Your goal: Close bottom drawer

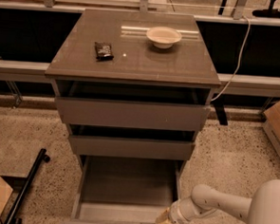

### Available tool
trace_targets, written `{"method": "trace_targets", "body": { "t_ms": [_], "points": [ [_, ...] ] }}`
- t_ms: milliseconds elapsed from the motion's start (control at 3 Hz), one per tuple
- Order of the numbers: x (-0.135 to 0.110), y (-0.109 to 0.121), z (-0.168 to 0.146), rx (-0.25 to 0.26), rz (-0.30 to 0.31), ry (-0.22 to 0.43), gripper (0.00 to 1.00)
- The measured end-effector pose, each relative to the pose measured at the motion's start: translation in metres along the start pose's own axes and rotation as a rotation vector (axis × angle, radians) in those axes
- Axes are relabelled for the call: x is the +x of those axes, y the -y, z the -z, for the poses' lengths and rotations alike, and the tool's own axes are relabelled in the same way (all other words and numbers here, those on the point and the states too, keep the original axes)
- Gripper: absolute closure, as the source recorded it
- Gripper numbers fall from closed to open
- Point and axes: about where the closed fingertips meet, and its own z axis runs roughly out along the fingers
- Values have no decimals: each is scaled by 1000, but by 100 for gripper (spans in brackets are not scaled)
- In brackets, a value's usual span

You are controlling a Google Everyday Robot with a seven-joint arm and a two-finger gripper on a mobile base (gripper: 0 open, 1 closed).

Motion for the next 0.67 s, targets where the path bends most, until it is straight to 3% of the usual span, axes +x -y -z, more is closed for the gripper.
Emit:
{"method": "trace_targets", "body": {
  "t_ms": [333, 667],
  "points": [
    [35, -8, -12, -6, -95, -11, 100],
    [53, -15, -25, -26, -145, -32, 100]
  ]
}}
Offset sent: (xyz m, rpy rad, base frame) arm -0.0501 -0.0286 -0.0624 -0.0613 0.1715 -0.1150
